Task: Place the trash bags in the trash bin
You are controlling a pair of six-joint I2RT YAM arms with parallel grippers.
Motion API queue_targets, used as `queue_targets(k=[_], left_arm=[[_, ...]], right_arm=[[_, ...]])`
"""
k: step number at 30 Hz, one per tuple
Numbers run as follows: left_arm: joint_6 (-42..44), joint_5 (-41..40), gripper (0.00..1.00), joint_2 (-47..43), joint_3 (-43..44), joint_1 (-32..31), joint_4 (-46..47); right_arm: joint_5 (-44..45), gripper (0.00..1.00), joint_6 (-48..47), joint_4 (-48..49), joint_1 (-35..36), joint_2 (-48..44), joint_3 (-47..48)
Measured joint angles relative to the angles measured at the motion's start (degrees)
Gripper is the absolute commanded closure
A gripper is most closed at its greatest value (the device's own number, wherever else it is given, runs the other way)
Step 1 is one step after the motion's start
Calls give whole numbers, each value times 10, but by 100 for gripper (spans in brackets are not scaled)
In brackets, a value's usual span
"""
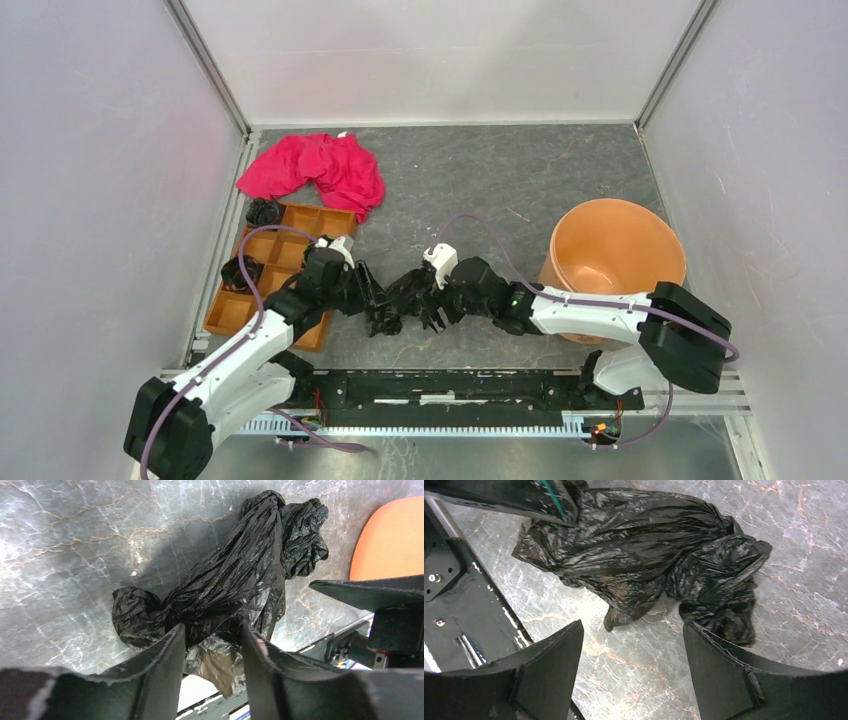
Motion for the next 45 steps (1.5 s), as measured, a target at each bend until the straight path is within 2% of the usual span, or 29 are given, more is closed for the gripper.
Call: queue_targets(k=[4,8,15,24,28,33,38,40,41,42,43,45], left_arm=[[-15,32,86,16,-5,0,27],[-18,53,97,16,3,0,38],[-18,96,98,4,94,0,25],[-18,134,98,-6,152,0,23],[-18,143,98,-2,159,0,21],[-18,153,98,3,173,0,22],[-20,161,98,10,180,0,31],[-20,167,98,14,180,0,35],[-20,169,98,16,180,0,37],[-20,170,98,17,180,0,38],[-20,171,98,17,180,0,38],[-20,172,91,17,180,0,38]], right_arm=[[0,22,1,13,16,0,-5],[16,22,-10,18,41,0,-9],[89,21,-81,17,96,-31,-9],[168,19,-149,23,120,-79,22],[185,16,-140,40,120,-79,48],[198,18,-83,62,120,-68,63],[249,29,-23,70,123,-39,64],[283,38,-9,70,125,-34,64],[301,46,-5,70,126,-33,64],[320,59,-1,72,127,-34,64],[333,69,0,77,127,-34,62],[354,88,0,90,127,-41,53]])
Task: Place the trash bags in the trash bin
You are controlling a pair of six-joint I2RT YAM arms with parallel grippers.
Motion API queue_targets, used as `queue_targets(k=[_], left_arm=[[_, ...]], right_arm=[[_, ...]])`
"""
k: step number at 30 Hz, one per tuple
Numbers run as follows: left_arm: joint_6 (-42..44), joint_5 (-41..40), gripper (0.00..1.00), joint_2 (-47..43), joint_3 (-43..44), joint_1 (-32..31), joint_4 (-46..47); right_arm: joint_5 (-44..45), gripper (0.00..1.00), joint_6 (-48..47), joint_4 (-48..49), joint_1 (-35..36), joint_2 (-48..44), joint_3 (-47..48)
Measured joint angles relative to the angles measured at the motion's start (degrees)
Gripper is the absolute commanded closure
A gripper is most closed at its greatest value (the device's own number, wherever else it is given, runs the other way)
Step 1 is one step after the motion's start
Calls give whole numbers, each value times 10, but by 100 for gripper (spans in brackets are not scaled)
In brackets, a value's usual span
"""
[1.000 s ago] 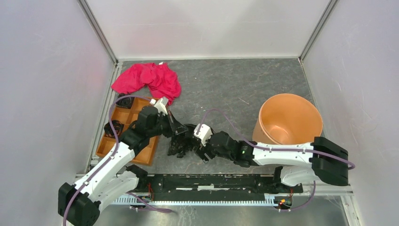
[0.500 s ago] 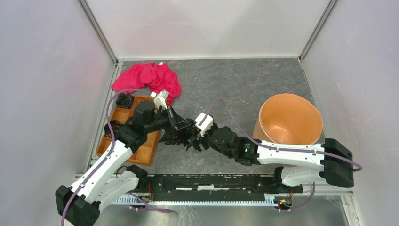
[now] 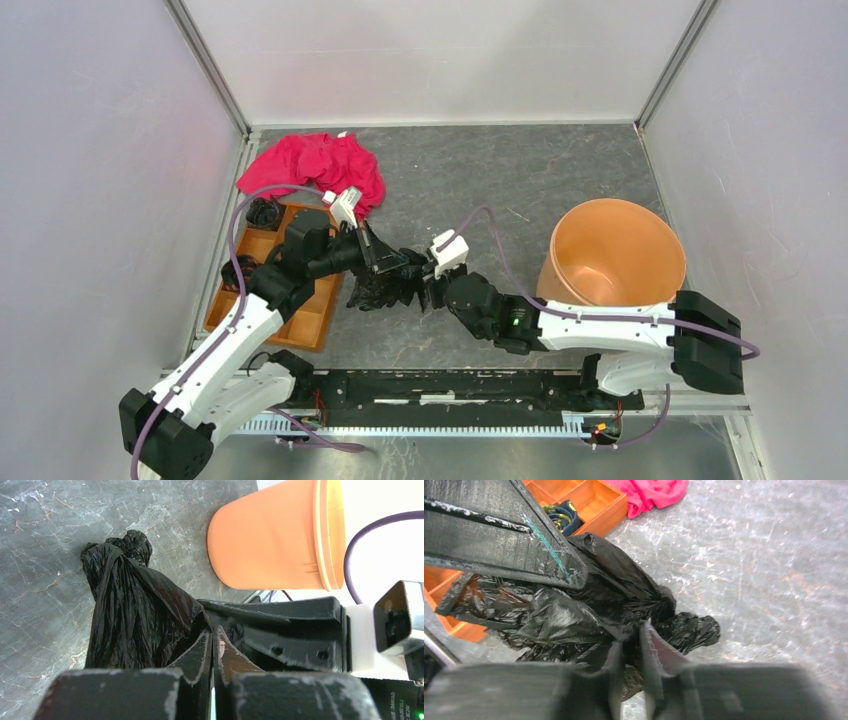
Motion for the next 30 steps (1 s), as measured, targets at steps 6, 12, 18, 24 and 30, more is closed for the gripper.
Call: queue_targets(k=[6,12,18,24,30], left_arm=[[4,2,29,10,15,0,-3],[57,-31,0,23,101,0,-57],[78,-64,0,-38,79,0,-79],[59,-44,0,-85,-39,0,-68],[-40,20,0,-196,-208,0,42]], right_arm=[[-26,100,12,30,-38,-42,-40],[-57,100,29,13,-72,-89,-59],[-100,100,53,-29,-139,-121,-60],[-122,100,55,-68,-181,-121,-50],[-136,100,56,-85,-196,-129,-40]])
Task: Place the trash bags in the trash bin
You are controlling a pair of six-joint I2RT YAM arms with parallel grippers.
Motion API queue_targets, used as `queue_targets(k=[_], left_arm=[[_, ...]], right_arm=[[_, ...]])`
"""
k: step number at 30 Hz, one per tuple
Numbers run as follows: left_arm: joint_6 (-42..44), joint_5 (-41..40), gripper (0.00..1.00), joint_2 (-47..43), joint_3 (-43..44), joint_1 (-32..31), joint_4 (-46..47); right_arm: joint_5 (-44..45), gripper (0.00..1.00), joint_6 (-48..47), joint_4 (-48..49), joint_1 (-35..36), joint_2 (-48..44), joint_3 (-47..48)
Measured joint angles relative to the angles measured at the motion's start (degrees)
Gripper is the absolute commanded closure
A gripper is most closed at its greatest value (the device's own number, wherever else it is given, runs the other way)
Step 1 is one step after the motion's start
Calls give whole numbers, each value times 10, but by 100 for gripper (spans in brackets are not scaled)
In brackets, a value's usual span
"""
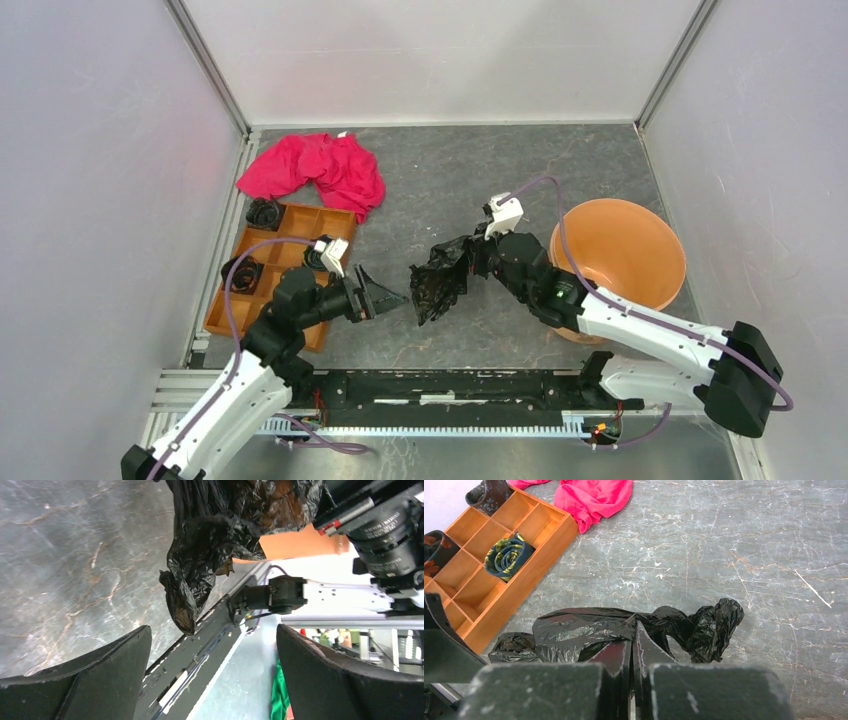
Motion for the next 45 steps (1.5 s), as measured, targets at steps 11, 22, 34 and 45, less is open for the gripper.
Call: queue_targets(k=[11,22,34,45], left_arm=[[-136,21,20,-14,-144,-2,238],[-145,22,83,70,-143,-19,338],[-15,-133,98,279,217,78,-2],[134,-97,98,297,635,-12,82]], right_arm=[[-19,100,9,-10,-3,-16,13],[-28,100,16,-10,-3,-16,13],[17,100,-73,-121,-37,94,119],[-94,99,-256,-50,-48,-45,354]])
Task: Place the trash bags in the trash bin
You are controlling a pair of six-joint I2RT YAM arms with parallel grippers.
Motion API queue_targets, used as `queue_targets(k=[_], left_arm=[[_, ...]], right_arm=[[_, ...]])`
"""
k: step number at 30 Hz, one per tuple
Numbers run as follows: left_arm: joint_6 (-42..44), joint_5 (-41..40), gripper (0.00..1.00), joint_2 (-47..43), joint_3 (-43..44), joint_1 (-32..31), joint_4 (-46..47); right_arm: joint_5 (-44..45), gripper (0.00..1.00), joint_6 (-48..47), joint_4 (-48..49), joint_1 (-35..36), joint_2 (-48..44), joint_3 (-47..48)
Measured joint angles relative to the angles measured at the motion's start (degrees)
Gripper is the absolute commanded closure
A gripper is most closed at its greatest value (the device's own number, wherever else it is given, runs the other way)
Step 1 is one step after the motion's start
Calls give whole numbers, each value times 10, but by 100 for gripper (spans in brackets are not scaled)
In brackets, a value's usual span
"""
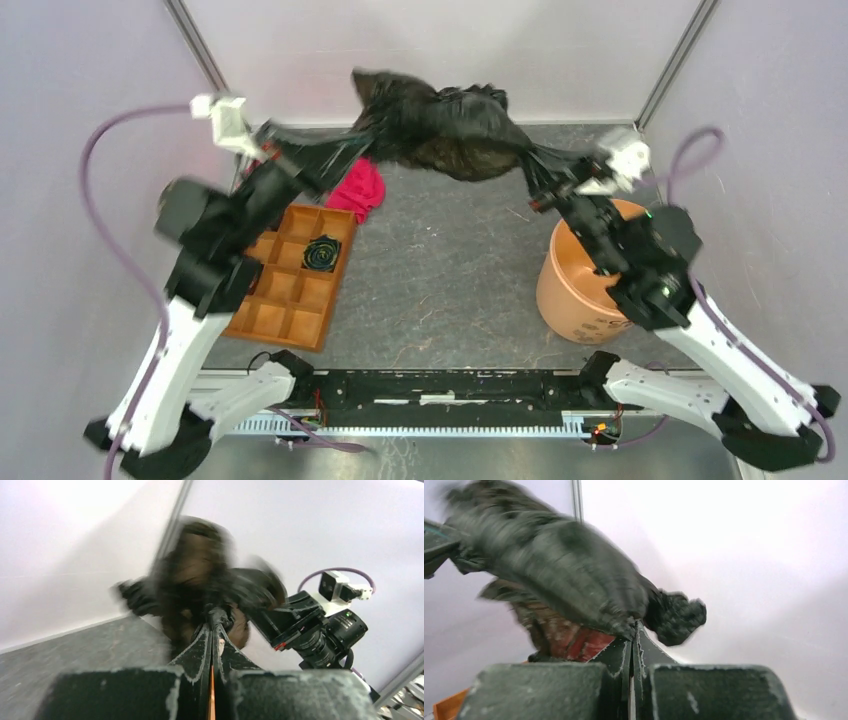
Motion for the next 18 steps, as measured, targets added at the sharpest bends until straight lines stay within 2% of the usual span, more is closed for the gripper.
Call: queue_targets(k=[2,4,6,8,9,12,15,18], left_arm=[[11,-29,98,-96,-87,-2,26],[13,-66,98,-137,-162,1,37],[13,-94,98,-135,-242,1,30],[13,-121,98,-105,-350,2,-11],[13,-129,98,-83,-391,2,-38],[13,-139,98,-48,-500,8,-159],[21,-133,98,-56,-463,8,-224],[39,-104,98,-31,-266,8,-242]], right_arm=[[-19,99,-16,83,0,-82,-94],[-23,99,-18,148,0,-96,-170],[-31,99,-8,166,0,-62,-232],[-60,99,15,166,0,15,-302],[-79,99,32,149,2,73,-349],[-98,99,51,71,10,114,-409],[-98,99,47,-2,15,108,-376],[-90,99,22,-63,16,108,-220]])
